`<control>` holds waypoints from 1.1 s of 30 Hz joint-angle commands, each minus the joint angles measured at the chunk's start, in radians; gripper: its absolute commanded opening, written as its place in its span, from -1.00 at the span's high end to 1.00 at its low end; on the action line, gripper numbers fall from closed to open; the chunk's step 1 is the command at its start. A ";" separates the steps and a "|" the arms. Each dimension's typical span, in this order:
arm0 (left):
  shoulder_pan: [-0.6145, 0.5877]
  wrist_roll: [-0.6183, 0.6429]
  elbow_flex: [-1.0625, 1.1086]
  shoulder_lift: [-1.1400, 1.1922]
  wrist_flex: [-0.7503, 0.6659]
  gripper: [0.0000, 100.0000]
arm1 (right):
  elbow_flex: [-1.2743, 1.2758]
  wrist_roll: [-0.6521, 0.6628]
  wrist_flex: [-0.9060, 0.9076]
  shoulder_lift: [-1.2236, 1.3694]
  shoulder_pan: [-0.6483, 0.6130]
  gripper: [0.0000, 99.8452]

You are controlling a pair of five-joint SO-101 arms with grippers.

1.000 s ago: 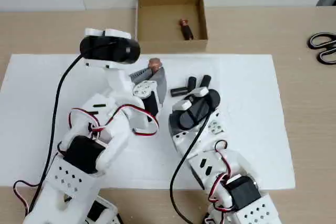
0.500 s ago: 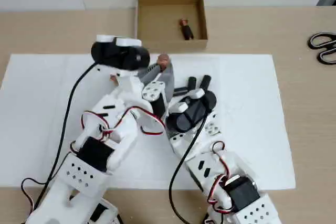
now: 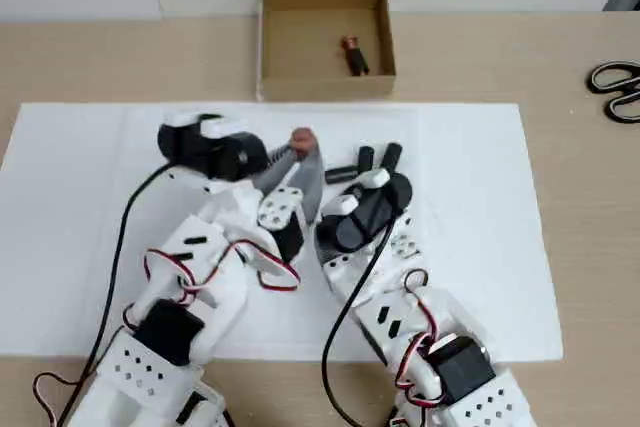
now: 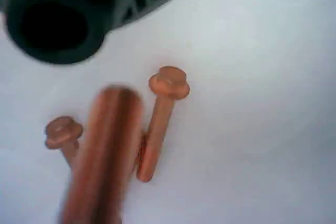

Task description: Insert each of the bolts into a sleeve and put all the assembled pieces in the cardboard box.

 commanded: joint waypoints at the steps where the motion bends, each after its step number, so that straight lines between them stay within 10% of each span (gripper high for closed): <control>1: 0.025 -0.009 -0.002 -0.029 -0.037 0.99 | -0.003 -0.009 -0.019 -0.018 -0.002 0.99; 13: 0.026 -0.009 0.193 -0.035 -0.304 0.99 | 0.011 -0.009 -0.027 -0.018 -0.007 0.99; 33: 0.031 -0.008 0.197 -0.037 -0.333 0.99 | 0.008 -0.009 -0.027 -0.018 -0.007 0.99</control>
